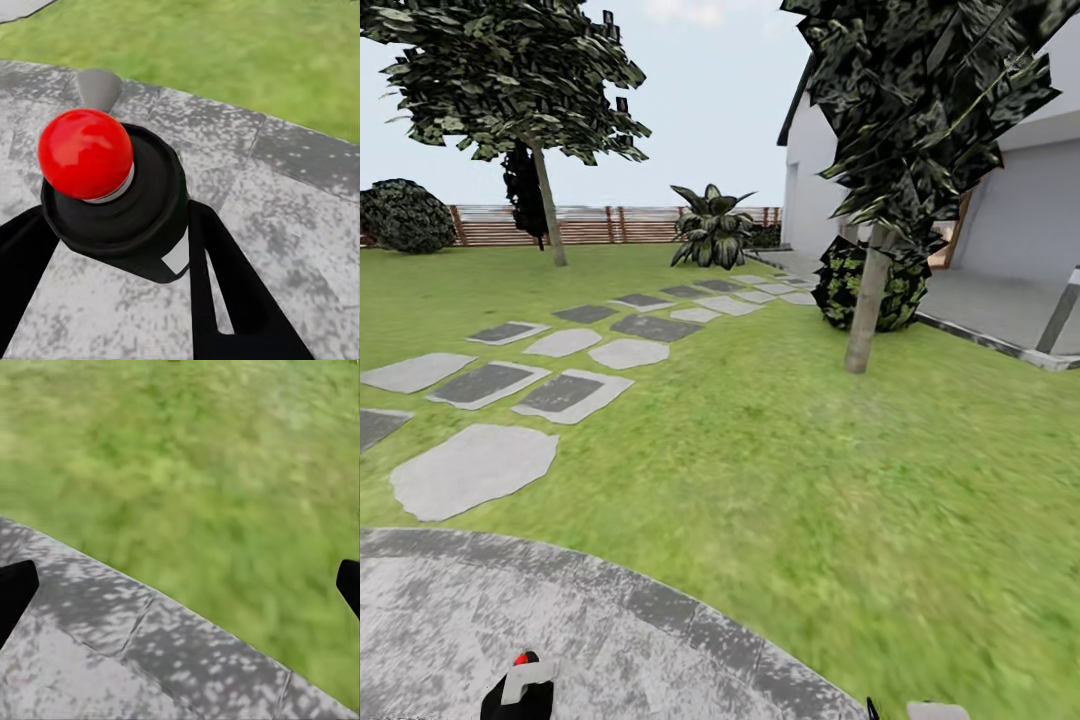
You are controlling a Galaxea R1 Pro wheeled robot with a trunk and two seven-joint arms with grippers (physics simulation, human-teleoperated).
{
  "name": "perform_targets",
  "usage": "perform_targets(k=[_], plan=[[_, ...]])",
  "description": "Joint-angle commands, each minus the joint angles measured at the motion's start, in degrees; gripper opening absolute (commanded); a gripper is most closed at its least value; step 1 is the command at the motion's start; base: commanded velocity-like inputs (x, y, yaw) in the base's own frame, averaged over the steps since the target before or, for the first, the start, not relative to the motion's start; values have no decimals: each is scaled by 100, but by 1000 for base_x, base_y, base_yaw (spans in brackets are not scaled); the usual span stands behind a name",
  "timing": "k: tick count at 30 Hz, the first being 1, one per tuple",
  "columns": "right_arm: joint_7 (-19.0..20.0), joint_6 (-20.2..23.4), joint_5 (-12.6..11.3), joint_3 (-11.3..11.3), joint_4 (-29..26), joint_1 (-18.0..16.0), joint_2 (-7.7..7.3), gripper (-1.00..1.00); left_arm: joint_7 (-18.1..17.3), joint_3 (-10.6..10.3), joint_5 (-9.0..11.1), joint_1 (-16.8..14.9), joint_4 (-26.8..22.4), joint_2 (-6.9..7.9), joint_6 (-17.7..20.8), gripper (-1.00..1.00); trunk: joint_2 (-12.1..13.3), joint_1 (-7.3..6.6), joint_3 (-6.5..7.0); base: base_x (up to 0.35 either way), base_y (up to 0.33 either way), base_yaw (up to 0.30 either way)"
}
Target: In the garden, pick up the pesticide atomizer on the floor and spray pesticide onto both trees until each tree trunk is fully covered.
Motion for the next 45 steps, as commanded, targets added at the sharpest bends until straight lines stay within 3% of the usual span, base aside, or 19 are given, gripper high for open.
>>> perform_targets(k=[1,45], plan=[[-1,-16,59,-29,0,-2,4,100,7,19,-39,-6,8,-3,-22,-100,-2,1,-9,242,220,277],[1,-12,59,-29,0,-2,2,100,7,19,-38,-6,26,-3,-22,-100,-2,1,-270,264,203,232]])
